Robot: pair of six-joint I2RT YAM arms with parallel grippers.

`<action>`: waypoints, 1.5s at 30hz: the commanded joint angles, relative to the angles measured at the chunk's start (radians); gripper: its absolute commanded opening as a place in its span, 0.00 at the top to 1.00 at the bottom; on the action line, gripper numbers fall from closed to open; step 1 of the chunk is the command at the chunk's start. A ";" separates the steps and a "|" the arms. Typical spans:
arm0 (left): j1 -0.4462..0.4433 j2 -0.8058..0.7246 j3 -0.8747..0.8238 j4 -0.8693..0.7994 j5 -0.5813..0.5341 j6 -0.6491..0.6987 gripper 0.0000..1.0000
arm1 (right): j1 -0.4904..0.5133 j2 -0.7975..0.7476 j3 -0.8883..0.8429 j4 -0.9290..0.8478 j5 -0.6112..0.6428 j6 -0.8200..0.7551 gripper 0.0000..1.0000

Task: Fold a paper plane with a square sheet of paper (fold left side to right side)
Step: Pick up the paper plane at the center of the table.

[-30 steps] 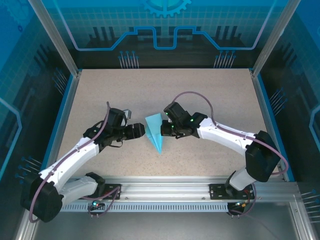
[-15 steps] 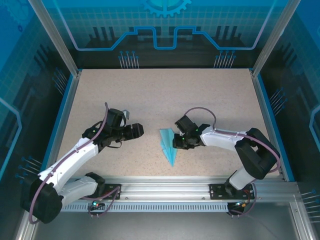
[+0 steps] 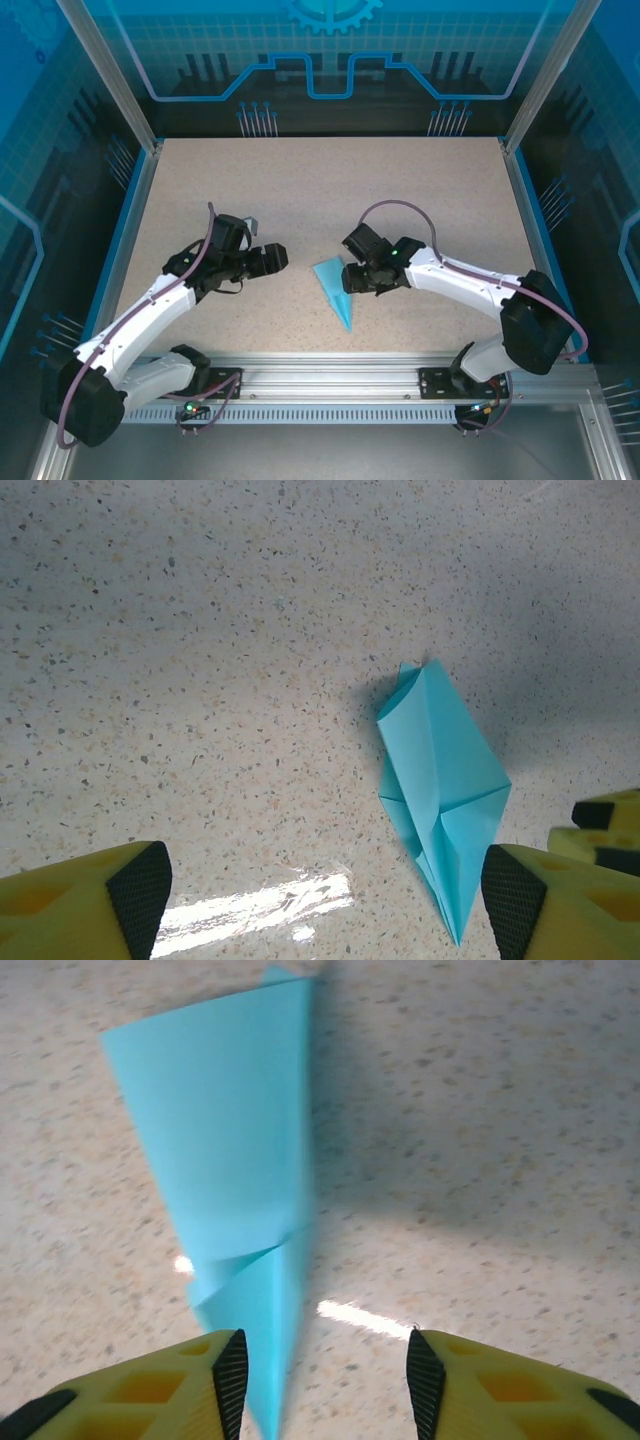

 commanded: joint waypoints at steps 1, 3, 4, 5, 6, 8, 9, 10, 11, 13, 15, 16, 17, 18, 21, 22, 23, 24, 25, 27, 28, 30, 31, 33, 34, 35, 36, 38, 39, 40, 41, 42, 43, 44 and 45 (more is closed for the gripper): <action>0.009 -0.023 0.021 -0.015 -0.019 0.019 0.14 | 0.088 0.019 0.048 -0.081 0.022 -0.027 0.47; 0.010 -0.032 0.014 -0.016 -0.025 0.020 0.13 | 0.143 0.064 0.101 -0.116 0.051 -0.038 0.44; 0.011 -0.038 0.010 -0.018 -0.031 0.021 0.12 | 0.171 0.094 0.142 -0.147 0.076 -0.044 0.42; 0.011 -0.044 0.006 -0.021 -0.034 0.021 0.12 | 0.193 0.131 0.173 -0.176 0.098 -0.047 0.39; 0.011 -0.051 0.000 -0.022 -0.040 0.022 0.12 | 0.209 0.173 0.207 -0.212 0.120 -0.049 0.37; 0.013 -0.068 -0.009 -0.028 -0.052 0.018 0.11 | 0.232 0.254 0.271 -0.270 0.159 -0.043 0.34; 0.013 -0.078 -0.016 -0.030 -0.055 0.017 0.11 | 0.240 0.295 0.306 -0.302 0.179 -0.038 0.32; 0.012 -0.091 -0.022 -0.033 -0.059 0.016 0.10 | 0.248 0.329 0.332 -0.328 0.198 -0.032 0.30; 0.014 -0.102 -0.027 -0.038 -0.064 0.016 0.10 | 0.254 0.356 0.355 -0.343 0.217 -0.022 0.28; 0.015 -0.128 -0.041 -0.048 -0.075 0.015 0.09 | 0.260 0.401 0.385 -0.362 0.235 -0.003 0.26; 0.016 -0.150 -0.050 -0.064 -0.089 0.018 0.08 | 0.260 0.426 0.398 -0.372 0.241 0.012 0.25; 0.016 -0.160 -0.055 -0.072 -0.093 0.020 0.07 | 0.262 0.437 0.400 -0.372 0.241 0.017 0.25; 0.016 -0.169 -0.058 -0.079 -0.098 0.021 0.07 | 0.263 0.445 0.398 -0.369 0.237 0.018 0.25; 0.017 -0.179 -0.063 -0.084 -0.103 0.022 0.06 | 0.262 0.455 0.398 -0.366 0.229 0.017 0.25; 0.019 -0.196 -0.075 -0.090 -0.109 0.019 0.06 | 0.269 0.487 0.398 -0.361 0.221 0.011 0.26; 0.019 -0.198 -0.078 -0.090 -0.110 0.019 0.05 | 0.270 0.494 0.400 -0.361 0.222 0.011 0.28; 0.019 -0.199 -0.079 -0.089 -0.110 0.016 0.05 | 0.270 0.501 0.400 -0.359 0.222 0.012 0.29; 0.018 -0.199 -0.080 -0.090 -0.110 0.015 0.05 | 0.270 0.506 0.403 -0.356 0.223 0.012 0.30; 0.018 -0.198 -0.081 -0.088 -0.108 0.014 0.05 | 0.268 0.510 0.403 -0.354 0.227 0.013 0.31; 0.019 -0.197 -0.081 -0.088 -0.108 0.013 0.05 | 0.267 0.518 0.405 -0.357 0.229 0.013 0.34; 0.019 -0.195 -0.081 -0.089 -0.108 0.012 0.05 | 0.265 0.524 0.406 -0.361 0.235 0.014 0.36; 0.018 -0.193 -0.081 -0.092 -0.108 0.012 0.04 | 0.265 0.531 0.406 -0.368 0.242 0.016 0.40; 0.019 -0.194 -0.080 -0.093 -0.108 0.012 0.04 | 0.264 0.533 0.406 -0.372 0.248 0.020 0.43; 0.020 -0.192 -0.079 -0.094 -0.107 0.014 0.04 | 0.262 0.525 0.404 -0.376 0.257 0.026 0.47; 0.021 -0.190 -0.078 -0.094 -0.108 0.013 0.04 | 0.261 0.518 0.401 -0.376 0.259 0.027 0.49; 0.020 -0.189 -0.076 -0.095 -0.107 0.012 0.04 | 0.260 0.509 0.398 -0.372 0.259 0.026 0.51; 0.020 -0.187 -0.075 -0.094 -0.106 0.011 0.04 | 0.257 0.500 0.394 -0.368 0.257 0.026 0.54; 0.020 -0.181 -0.072 -0.093 -0.105 0.011 0.04 | 0.252 0.478 0.377 -0.358 0.253 0.026 0.61; 0.020 -0.178 -0.071 -0.091 -0.104 0.009 0.04 | 0.246 0.465 0.366 -0.350 0.248 0.026 0.66; 0.020 -0.176 -0.069 -0.090 -0.102 0.009 0.04 | 0.241 0.453 0.353 -0.340 0.242 0.028 0.71; 0.020 -0.172 -0.068 -0.090 -0.102 0.009 0.04 | 0.234 0.443 0.340 -0.330 0.234 0.028 0.75; 0.020 -0.172 -0.068 -0.090 -0.100 0.008 0.04 | 0.227 0.430 0.323 -0.318 0.224 0.029 0.79; 0.020 -0.168 -0.066 -0.089 -0.099 0.008 0.04 | 0.220 0.416 0.309 -0.304 0.215 0.029 0.83; 0.020 -0.167 -0.063 -0.089 -0.098 0.009 0.04 | 0.215 0.403 0.295 -0.295 0.211 0.029 0.86; 0.020 -0.165 -0.062 -0.089 -0.097 0.009 0.03 | 0.209 0.388 0.281 -0.287 0.207 0.031 0.88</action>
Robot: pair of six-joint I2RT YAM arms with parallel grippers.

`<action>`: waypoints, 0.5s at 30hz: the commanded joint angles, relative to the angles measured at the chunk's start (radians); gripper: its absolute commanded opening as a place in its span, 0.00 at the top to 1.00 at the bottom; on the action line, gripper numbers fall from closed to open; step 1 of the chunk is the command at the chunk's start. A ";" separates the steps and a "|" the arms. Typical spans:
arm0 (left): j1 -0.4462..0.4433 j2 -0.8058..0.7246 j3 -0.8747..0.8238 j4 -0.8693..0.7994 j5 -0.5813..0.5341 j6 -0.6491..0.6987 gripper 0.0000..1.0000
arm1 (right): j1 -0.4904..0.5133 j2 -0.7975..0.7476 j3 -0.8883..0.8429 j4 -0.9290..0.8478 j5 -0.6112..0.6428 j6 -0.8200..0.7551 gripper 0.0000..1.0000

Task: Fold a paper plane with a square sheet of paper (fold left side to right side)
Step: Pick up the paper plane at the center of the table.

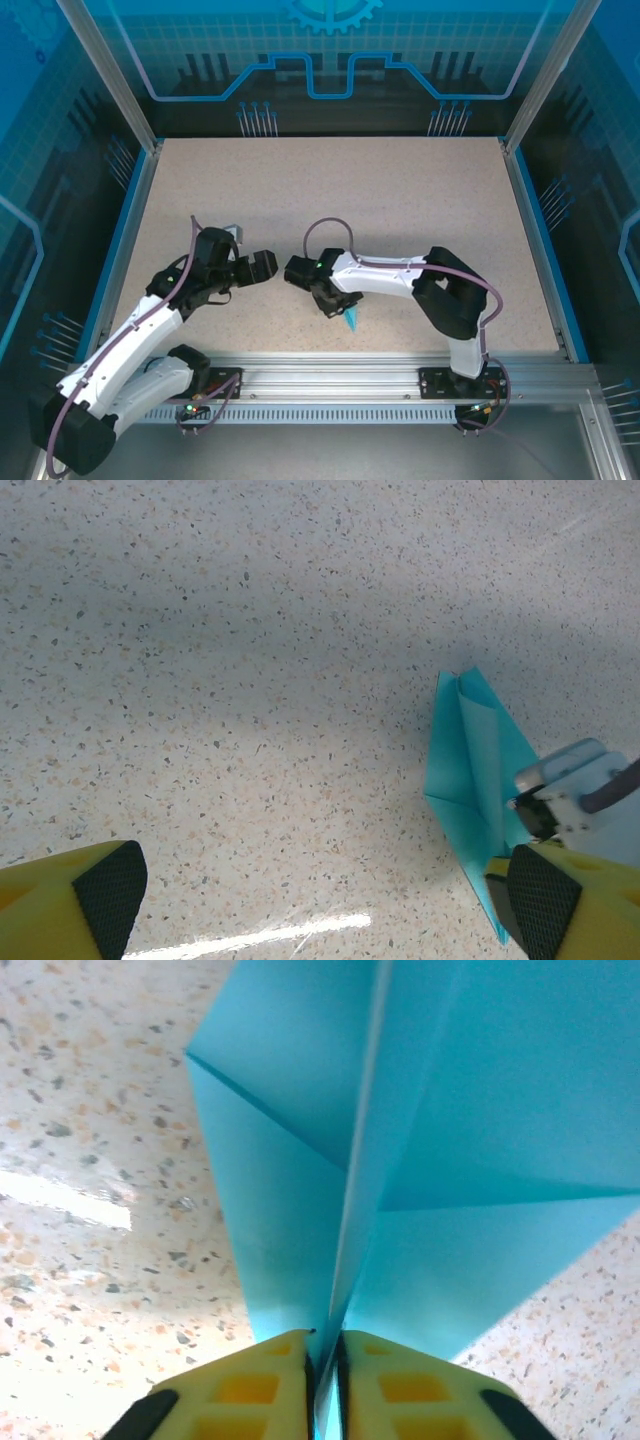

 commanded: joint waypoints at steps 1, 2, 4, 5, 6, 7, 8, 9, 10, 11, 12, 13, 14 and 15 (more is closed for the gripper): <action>0.010 0.009 0.007 -0.020 -0.001 0.007 0.04 | -0.027 -0.067 -0.043 0.032 -0.021 0.011 0.90; 0.009 0.011 0.009 -0.021 -0.001 0.007 0.04 | -0.033 -0.084 -0.056 0.044 -0.028 0.011 0.92; 0.009 0.016 0.013 -0.021 0.001 0.008 0.03 | -0.053 -0.118 -0.085 0.071 -0.044 0.012 0.94; 0.009 0.021 0.016 -0.021 0.001 0.008 0.03 | -0.063 -0.135 -0.100 0.086 -0.053 0.015 0.95; 0.010 0.024 0.018 -0.019 0.003 0.006 0.03 | -0.079 -0.152 -0.116 0.103 -0.066 0.016 0.95; 0.010 0.027 0.019 -0.018 0.005 0.005 0.03 | -0.092 -0.170 -0.136 0.120 -0.076 0.015 0.95; 0.010 0.030 0.019 -0.015 0.006 0.004 0.03 | -0.109 -0.188 -0.157 0.148 -0.095 0.016 0.95; 0.009 0.033 0.020 -0.014 0.010 0.003 0.03 | -0.128 -0.204 -0.178 0.172 -0.117 0.017 0.94; 0.010 0.036 0.021 -0.011 0.012 0.001 0.03 | -0.144 -0.216 -0.193 0.189 -0.133 0.019 0.94; 0.010 0.040 0.021 -0.009 0.015 0.000 0.03 | -0.164 -0.225 -0.207 0.202 -0.143 0.021 0.94; 0.010 0.045 0.021 -0.007 0.018 -0.001 0.03 | -0.181 -0.228 -0.218 0.209 -0.151 0.022 0.93; 0.009 0.048 0.021 -0.004 0.021 -0.002 0.03 | -0.196 -0.228 -0.223 0.213 -0.157 0.018 0.93; 0.010 0.053 0.022 -0.001 0.025 -0.004 0.03 | -0.208 -0.225 -0.229 0.219 -0.164 0.017 0.92; 0.010 0.058 0.023 0.000 0.028 -0.006 0.03 | -0.222 -0.223 -0.234 0.225 -0.171 0.015 0.92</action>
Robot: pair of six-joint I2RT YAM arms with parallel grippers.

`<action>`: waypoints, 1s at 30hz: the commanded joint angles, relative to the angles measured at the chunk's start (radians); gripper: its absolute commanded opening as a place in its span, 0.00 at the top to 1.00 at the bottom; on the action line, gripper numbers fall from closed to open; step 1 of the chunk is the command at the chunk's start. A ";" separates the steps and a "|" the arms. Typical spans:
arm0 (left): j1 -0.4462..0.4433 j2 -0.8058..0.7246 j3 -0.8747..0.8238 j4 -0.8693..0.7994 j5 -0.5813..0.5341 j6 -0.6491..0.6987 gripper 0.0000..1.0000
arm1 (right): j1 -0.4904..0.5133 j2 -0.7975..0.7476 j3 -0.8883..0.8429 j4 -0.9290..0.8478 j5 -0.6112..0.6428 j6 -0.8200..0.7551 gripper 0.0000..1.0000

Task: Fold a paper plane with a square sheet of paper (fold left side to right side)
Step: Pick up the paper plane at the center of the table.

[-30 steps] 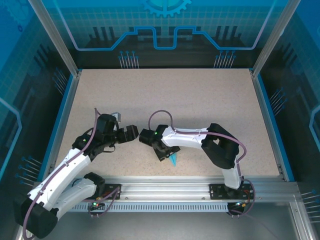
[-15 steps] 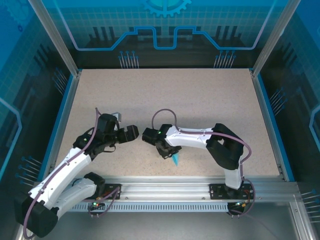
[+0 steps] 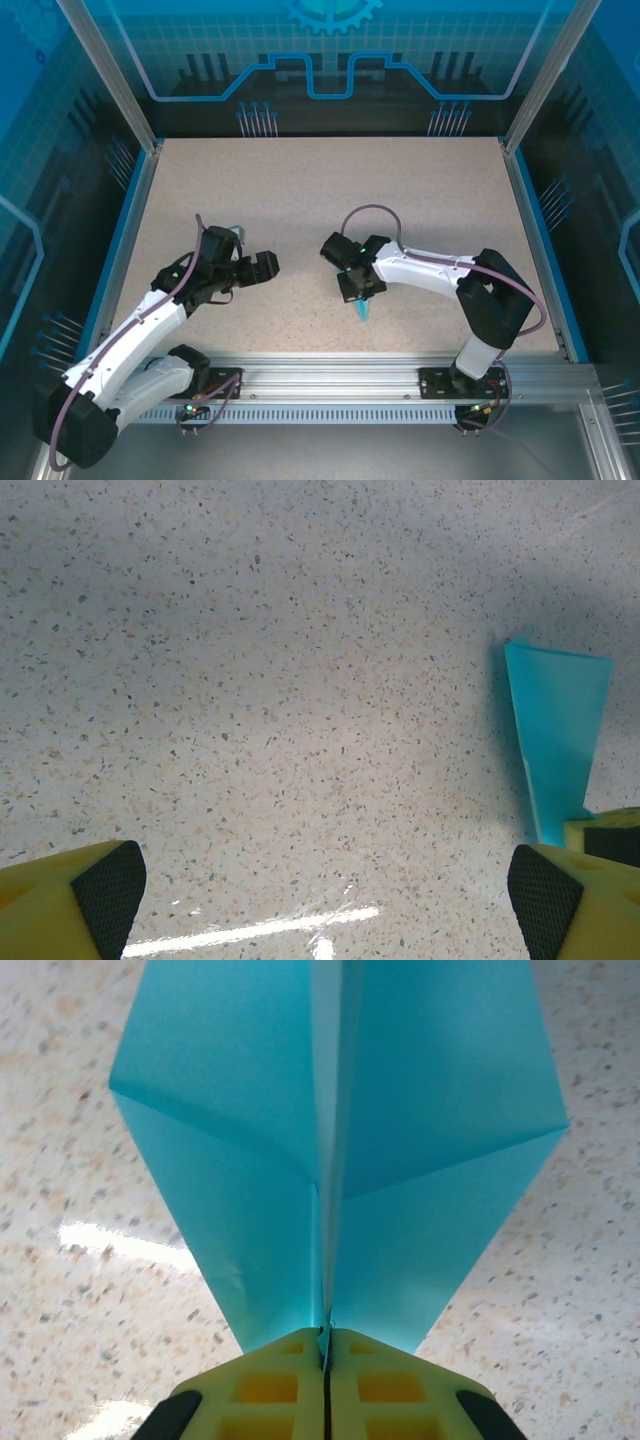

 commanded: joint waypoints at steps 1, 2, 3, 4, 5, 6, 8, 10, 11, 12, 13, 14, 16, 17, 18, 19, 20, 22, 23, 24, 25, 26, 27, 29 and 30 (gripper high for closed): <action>0.009 0.015 0.025 0.001 0.030 -0.005 0.03 | -0.033 -0.008 -0.027 0.049 -0.051 0.006 0.90; 0.010 0.020 0.027 0.002 0.034 -0.004 0.03 | -0.040 -0.007 -0.029 0.052 -0.053 0.004 0.88; 0.009 0.023 0.030 0.002 0.036 -0.005 0.03 | -0.043 -0.005 -0.029 0.053 -0.055 0.002 0.86; 0.009 0.025 0.030 0.001 0.037 -0.006 0.03 | -0.046 -0.001 -0.029 0.053 -0.056 -0.001 0.85; 0.009 0.027 0.030 0.003 0.039 -0.006 0.03 | -0.047 0.006 -0.029 0.052 -0.053 -0.003 0.84; 0.009 0.028 0.028 0.005 0.039 -0.008 0.03 | -0.050 0.011 -0.027 0.052 -0.055 -0.004 0.84; 0.009 0.030 0.026 0.007 0.042 -0.009 0.02 | -0.052 0.027 -0.028 0.055 -0.060 -0.008 0.83; 0.008 0.030 0.027 0.005 0.042 -0.008 0.02 | -0.053 0.037 -0.028 0.062 -0.062 -0.008 0.83; 0.009 0.030 0.029 0.004 0.042 -0.007 0.02 | -0.052 0.044 -0.028 0.063 -0.060 -0.008 0.83; 0.010 0.030 0.028 0.004 0.043 -0.007 0.02 | -0.052 0.050 -0.027 0.064 -0.060 -0.009 0.83; 0.010 0.031 0.029 0.002 0.041 -0.006 0.02 | -0.052 0.052 -0.026 0.064 -0.057 -0.009 0.83; 0.009 0.031 0.028 0.001 0.041 -0.005 0.02 | -0.054 0.058 -0.025 0.067 -0.058 -0.009 0.83; 0.009 0.031 0.029 0.001 0.041 -0.006 0.02 | -0.054 0.067 -0.023 0.070 -0.060 -0.012 0.83; 0.009 0.032 0.029 0.001 0.041 -0.006 0.02 | -0.055 0.073 -0.020 0.073 -0.062 -0.013 0.83; 0.009 0.031 0.029 0.001 0.041 -0.005 0.02 | -0.054 0.081 -0.019 0.076 -0.062 -0.013 0.83; 0.009 0.032 0.029 0.001 0.041 -0.005 0.02 | -0.053 0.088 -0.016 0.074 -0.062 -0.014 0.83; 0.008 0.032 0.028 0.000 0.042 -0.005 0.02 | -0.054 0.096 -0.012 0.070 -0.061 -0.015 0.81; 0.009 0.031 0.030 -0.002 0.042 -0.004 0.01 | -0.054 0.108 -0.006 0.064 -0.054 -0.014 0.81; 0.009 0.030 0.035 -0.005 0.043 -0.002 0.02 | -0.055 0.114 -0.003 0.061 -0.052 -0.014 0.81; 0.009 0.030 0.037 -0.008 0.043 -0.001 0.01 | -0.056 0.118 -0.001 0.060 -0.048 -0.015 0.80; 0.009 0.030 0.042 -0.008 0.042 0.002 0.01 | -0.058 0.123 0.000 0.059 -0.047 -0.015 0.80; 0.008 0.030 0.045 -0.011 0.042 0.003 0.01 | -0.062 0.126 0.000 0.059 -0.050 -0.015 0.80; 0.008 0.030 0.049 -0.012 0.042 0.006 0.01 | -0.064 0.129 0.002 0.061 -0.052 -0.017 0.81; 0.009 0.030 0.060 -0.015 0.044 0.011 0.01 | -0.070 0.125 0.007 0.065 -0.063 -0.021 0.87; 0.009 0.030 0.065 -0.015 0.048 0.015 0.01 | -0.075 0.119 0.012 0.067 -0.066 -0.023 0.89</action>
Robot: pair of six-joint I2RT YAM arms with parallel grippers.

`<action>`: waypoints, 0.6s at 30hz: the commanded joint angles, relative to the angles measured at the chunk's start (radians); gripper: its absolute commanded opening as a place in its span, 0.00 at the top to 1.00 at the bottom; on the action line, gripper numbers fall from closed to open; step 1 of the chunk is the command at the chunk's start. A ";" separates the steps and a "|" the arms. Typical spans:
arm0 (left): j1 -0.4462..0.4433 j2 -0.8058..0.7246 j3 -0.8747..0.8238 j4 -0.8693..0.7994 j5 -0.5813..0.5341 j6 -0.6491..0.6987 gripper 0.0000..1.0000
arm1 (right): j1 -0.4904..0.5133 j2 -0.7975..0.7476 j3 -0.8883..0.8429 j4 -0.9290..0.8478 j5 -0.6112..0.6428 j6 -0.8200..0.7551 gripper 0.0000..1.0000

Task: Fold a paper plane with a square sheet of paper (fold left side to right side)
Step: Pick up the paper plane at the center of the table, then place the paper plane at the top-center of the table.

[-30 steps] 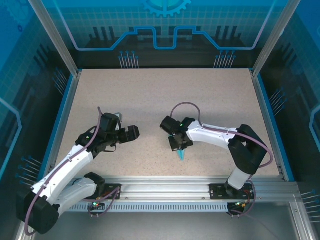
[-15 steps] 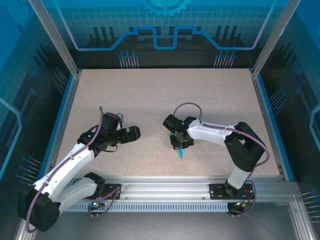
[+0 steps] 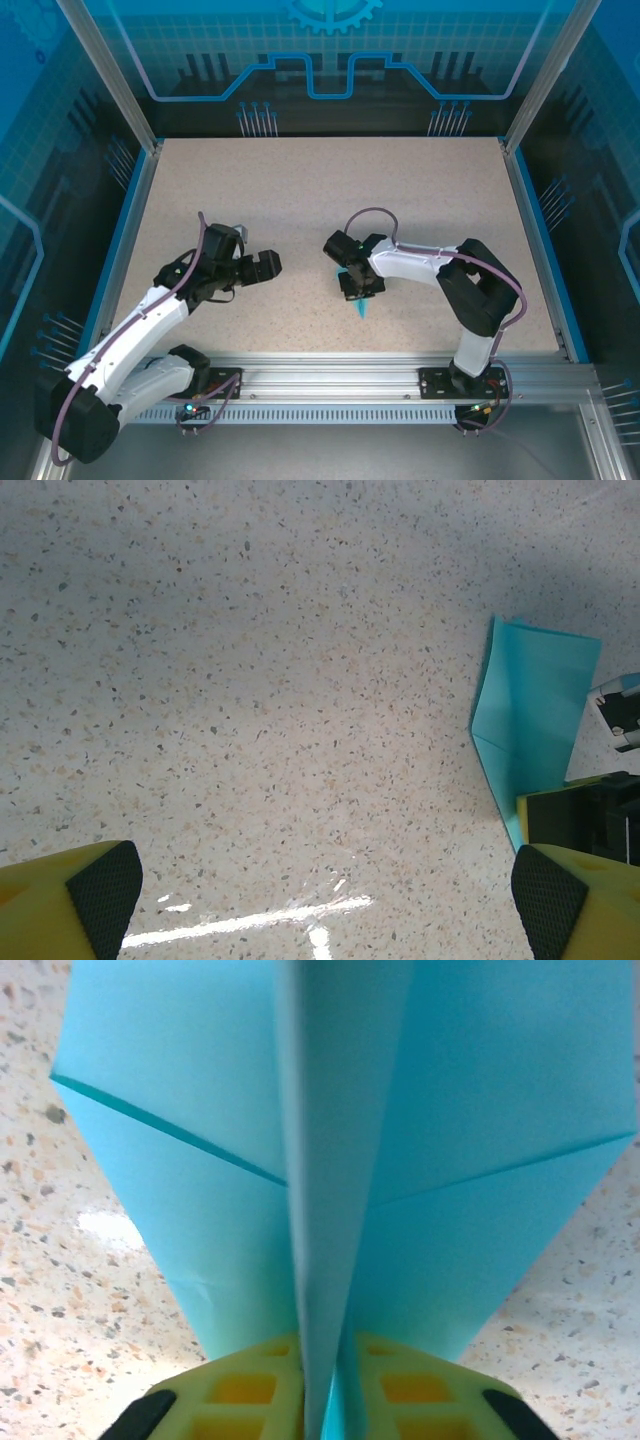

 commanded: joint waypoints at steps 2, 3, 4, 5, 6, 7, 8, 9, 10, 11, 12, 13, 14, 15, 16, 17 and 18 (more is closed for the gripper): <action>0.008 0.000 0.054 -0.009 0.035 0.032 0.01 | -0.042 0.014 0.044 -0.013 -0.014 -0.021 0.93; 0.009 -0.002 0.058 -0.004 0.040 0.039 0.01 | -0.057 0.015 0.062 -0.025 -0.018 -0.028 0.94; 0.009 -0.005 0.061 0.005 0.046 0.047 0.01 | -0.069 0.020 0.081 -0.034 -0.020 -0.037 0.94; 0.009 -0.008 0.062 0.016 0.056 0.058 0.01 | -0.084 0.027 0.106 -0.050 -0.021 -0.048 0.94; 0.009 -0.010 0.066 0.025 0.061 0.065 0.01 | -0.099 0.039 0.137 -0.068 -0.021 -0.059 0.94; 0.009 -0.011 0.069 0.029 0.064 0.070 0.01 | -0.115 0.051 0.167 -0.087 -0.019 -0.070 0.94; 0.008 -0.009 0.074 0.034 0.069 0.079 0.01 | -0.129 0.070 0.213 -0.110 -0.011 -0.080 0.94; 0.009 -0.009 0.080 0.036 0.074 0.084 0.01 | -0.148 0.092 0.251 -0.137 0.000 -0.087 0.94; 0.010 -0.007 0.086 0.036 0.076 0.088 0.01 | -0.163 0.111 0.285 -0.156 0.007 -0.094 0.94; 0.009 -0.004 0.090 0.036 0.080 0.094 0.01 | -0.184 0.140 0.328 -0.173 0.011 -0.101 0.94; 0.008 -0.001 0.095 0.036 0.085 0.099 0.01 | -0.204 0.165 0.368 -0.190 0.011 -0.108 0.94; 0.008 0.002 0.099 0.036 0.089 0.101 0.01 | -0.220 0.186 0.403 -0.198 0.011 -0.114 0.94; 0.009 0.003 0.100 0.037 0.091 0.103 0.01 | -0.235 0.212 0.436 -0.206 0.008 -0.124 0.94; 0.009 0.001 0.098 0.039 0.093 0.104 0.01 | -0.250 0.238 0.478 -0.217 0.005 -0.135 0.94; 0.009 0.000 0.096 0.042 0.093 0.104 0.01 | -0.260 0.263 0.514 -0.228 0.006 -0.144 0.94; 0.010 -0.001 0.094 0.046 0.094 0.104 0.01 | -0.270 0.293 0.558 -0.244 0.006 -0.155 0.94; 0.009 -0.002 0.091 0.050 0.098 0.106 0.01 | -0.281 0.324 0.601 -0.259 0.006 -0.166 0.94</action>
